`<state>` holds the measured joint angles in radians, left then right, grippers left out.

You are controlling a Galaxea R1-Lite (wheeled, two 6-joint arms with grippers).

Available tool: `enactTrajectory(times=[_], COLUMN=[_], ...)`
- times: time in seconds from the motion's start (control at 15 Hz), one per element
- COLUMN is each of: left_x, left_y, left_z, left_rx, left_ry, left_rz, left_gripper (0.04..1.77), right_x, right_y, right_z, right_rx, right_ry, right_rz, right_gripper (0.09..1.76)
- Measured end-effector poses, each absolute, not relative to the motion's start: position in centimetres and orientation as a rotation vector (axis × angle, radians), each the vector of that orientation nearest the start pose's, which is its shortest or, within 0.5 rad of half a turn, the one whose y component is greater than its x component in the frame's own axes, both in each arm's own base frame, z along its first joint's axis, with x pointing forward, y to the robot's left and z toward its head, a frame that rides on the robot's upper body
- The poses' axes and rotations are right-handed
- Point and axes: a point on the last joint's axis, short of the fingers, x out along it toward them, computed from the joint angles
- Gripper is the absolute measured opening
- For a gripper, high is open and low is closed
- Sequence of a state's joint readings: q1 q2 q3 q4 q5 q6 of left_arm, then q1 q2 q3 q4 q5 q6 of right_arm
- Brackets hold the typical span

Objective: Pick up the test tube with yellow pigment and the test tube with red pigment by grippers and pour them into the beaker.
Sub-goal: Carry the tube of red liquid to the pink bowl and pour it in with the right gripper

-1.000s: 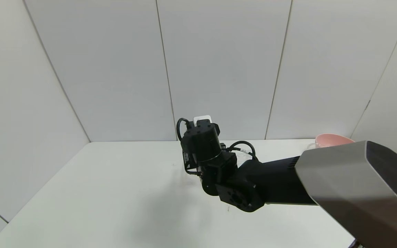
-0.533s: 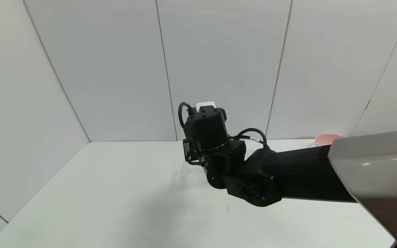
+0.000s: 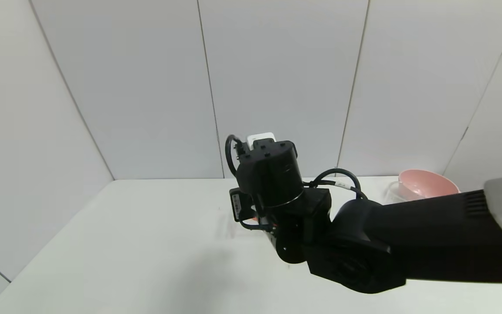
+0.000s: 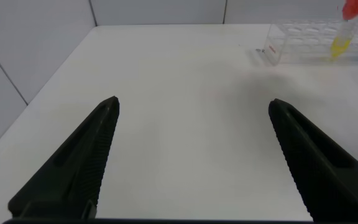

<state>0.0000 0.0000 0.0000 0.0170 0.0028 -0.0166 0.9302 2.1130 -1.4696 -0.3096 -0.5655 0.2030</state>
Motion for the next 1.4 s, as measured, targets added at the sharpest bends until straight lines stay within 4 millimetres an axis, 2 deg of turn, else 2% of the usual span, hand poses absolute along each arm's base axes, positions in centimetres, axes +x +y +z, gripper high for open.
enactTrajectory(times=[0.33,0.53,0.87,1.13,1.4], left_x=[-2.3,-2.3,-2.3,-2.3,-2.3], left_y=[0.0,0.0,0.0,0.0,0.0], left_z=[7.4,7.4,7.4,7.4,7.4], left_rx=[-0.017,-0.017,-0.017,-0.017,-0.017], left_ry=[0.017,0.017,0.017,0.017,0.017], left_rz=[0.003,0.003,0.003,0.002,0.002], left_gripper=[1.72,1.72,1.72,1.72,1.72], right_x=[23.1,21.4,21.5,21.9,22.3], right_y=[30.1,26.2,18.2,11.5,6.0], right_z=[18.0,18.5,20.5,21.2,21.9], right_rx=[-0.042,-0.033,-0.014,-0.043,-0.048], right_ry=[0.327,0.346,0.352,0.411,0.382], right_rz=[0.432,0.516,0.602,0.63,0.708], right_gripper=[0.51,0.51,0.51,0.51,0.51])
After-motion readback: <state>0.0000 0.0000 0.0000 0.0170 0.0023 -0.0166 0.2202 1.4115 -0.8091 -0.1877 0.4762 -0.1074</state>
